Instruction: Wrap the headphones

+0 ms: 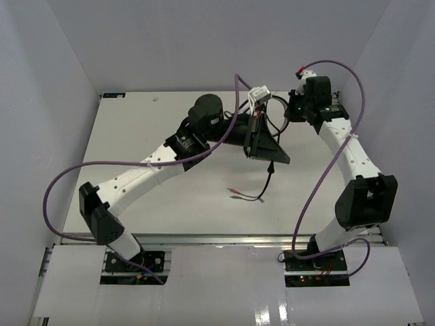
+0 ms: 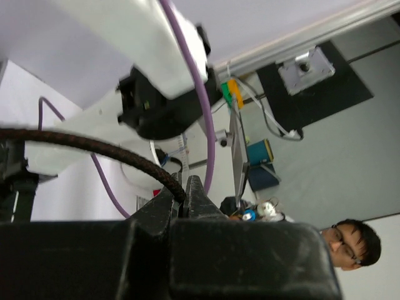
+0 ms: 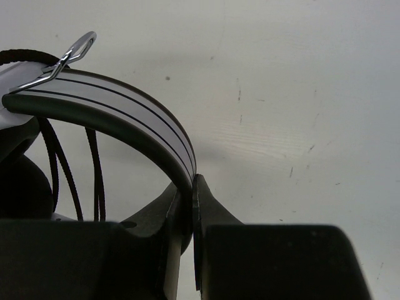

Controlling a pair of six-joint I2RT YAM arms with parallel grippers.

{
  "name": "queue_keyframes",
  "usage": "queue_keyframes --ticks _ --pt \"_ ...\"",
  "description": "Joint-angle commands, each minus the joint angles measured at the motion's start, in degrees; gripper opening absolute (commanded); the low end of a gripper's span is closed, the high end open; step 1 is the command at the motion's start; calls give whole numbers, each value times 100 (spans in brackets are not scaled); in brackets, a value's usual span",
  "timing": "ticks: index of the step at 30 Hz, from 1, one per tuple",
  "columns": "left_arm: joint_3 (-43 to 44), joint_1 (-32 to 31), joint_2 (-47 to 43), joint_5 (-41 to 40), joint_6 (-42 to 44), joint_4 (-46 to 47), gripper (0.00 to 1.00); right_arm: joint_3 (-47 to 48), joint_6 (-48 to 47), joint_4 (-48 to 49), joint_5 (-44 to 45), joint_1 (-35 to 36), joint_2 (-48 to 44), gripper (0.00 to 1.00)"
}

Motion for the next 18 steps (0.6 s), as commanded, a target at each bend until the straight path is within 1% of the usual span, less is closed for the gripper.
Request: queue_keyframes --ticks 1,5,6,10,12,14,16,18 --pt "-881 -494 -749 -391 455 86 0 671 797 291 -1122 -612 -117 8" --pt "-1499 -782 -655 -470 892 102 0 804 1173 234 -1823 -870 -286 8" --pt "-1542 -831 -641 -479 981 102 0 820 1200 234 -1907 -889 -302 8" --pt "-2199 -933 -421 -532 1461 86 0 885 1521 234 -2749 -1039 -541 8" --pt "-2364 -934 -403 -781 2078 -113 0 909 1652 238 -3224 -1328 -686 8" --pt "-2414 -934 -449 -1090 2757 -539 0 922 1764 234 -3542 -1447 -779 8" --pt "-2482 -934 -551 -1639 3762 -979 0 927 1841 238 -3925 -1643 -916 8" --pt "-2722 -919 -740 -2225 4532 -1101 0 907 1850 235 -4203 -1813 -1062 8"
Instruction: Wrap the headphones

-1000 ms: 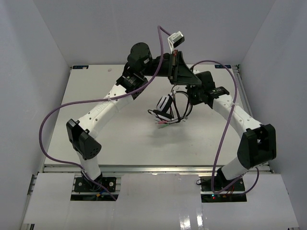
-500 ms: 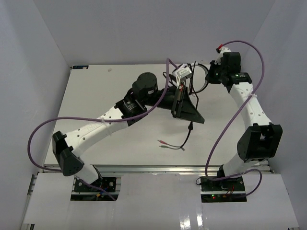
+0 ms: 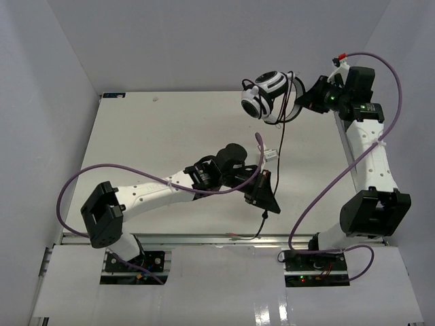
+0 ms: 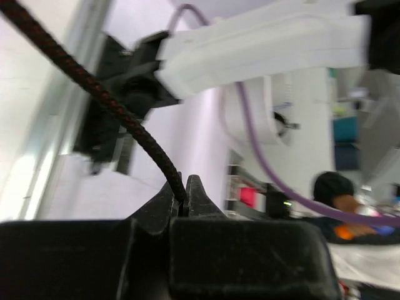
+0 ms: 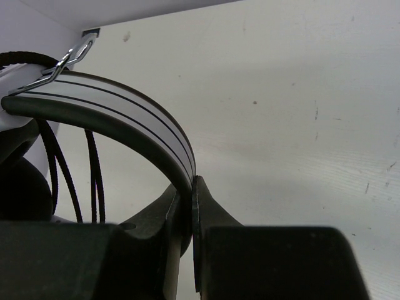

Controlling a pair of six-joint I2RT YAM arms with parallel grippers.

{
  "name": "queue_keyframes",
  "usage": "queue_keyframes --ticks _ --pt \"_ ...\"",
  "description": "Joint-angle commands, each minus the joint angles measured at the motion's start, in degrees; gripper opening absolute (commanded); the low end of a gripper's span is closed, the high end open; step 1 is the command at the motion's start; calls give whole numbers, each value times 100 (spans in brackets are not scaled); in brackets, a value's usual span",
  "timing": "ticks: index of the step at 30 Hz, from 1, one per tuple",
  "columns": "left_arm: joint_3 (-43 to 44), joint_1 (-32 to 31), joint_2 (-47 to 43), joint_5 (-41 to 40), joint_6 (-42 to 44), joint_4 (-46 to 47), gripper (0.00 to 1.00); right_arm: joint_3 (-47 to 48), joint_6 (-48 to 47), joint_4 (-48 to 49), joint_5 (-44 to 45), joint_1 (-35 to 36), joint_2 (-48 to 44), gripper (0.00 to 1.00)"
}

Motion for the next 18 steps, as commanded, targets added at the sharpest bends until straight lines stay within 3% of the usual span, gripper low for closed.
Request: queue_keyframes --ticks 1,10,15,18 --pt "-394 16 -665 -1347 2239 -370 0 364 487 329 -1328 -390 -638 8" --pt "-2372 238 -2032 -3072 4198 1031 0 -350 -269 322 -2418 -553 -1275 8" --pt "-2770 871 -2067 -2446 4437 1535 0 -511 -970 -26 -2697 -552 -1764 8" --pt "-2665 1272 -1937 -2027 4699 1569 0 -550 -1529 -424 -2350 -451 -1975 8"
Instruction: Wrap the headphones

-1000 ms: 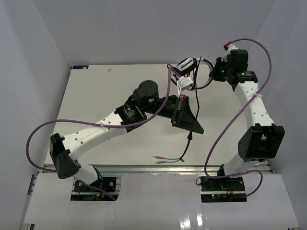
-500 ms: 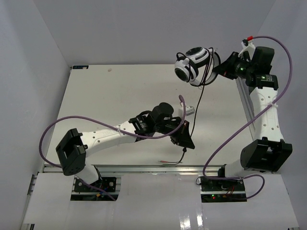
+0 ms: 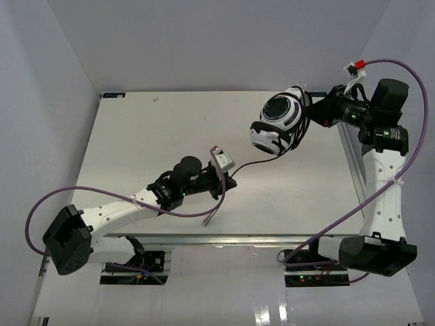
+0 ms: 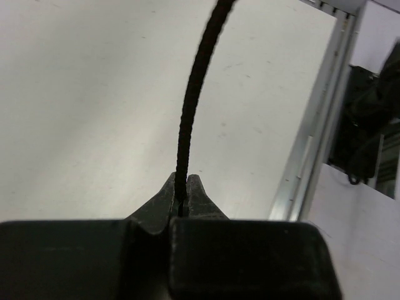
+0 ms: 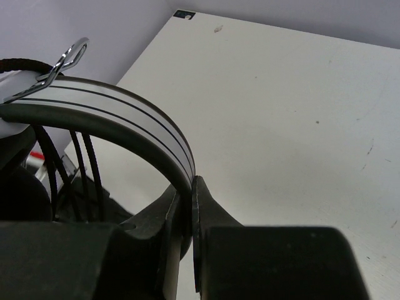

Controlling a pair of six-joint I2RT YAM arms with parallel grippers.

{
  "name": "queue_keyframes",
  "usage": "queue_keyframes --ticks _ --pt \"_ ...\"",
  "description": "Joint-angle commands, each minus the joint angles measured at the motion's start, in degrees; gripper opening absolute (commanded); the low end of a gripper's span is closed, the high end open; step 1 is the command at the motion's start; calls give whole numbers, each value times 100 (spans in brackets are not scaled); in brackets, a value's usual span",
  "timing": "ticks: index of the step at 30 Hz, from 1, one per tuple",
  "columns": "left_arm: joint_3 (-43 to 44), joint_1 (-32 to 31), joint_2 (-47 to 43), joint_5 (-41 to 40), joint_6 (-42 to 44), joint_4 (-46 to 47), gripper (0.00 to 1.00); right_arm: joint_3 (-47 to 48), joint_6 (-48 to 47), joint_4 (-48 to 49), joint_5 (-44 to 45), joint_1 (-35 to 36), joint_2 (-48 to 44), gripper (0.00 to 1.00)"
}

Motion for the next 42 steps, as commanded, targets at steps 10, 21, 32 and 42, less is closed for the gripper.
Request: queue_keyframes --ticks 10,21,32,42 --pt "1775 1748 1743 2581 749 -1425 0 -1004 -3042 -953 1812 1303 -1269 8" --pt "2889 2513 2772 4467 -101 -2888 0 -2435 -4615 -433 4608 2880 -1636 8" --pt "3355 2456 3246 6007 -2838 -2590 0 -3106 -4089 1294 7746 4377 -960 8" --pt "2742 2370 2730 5750 -5562 -155 18 -2557 -3334 1748 8210 4384 -95 8"
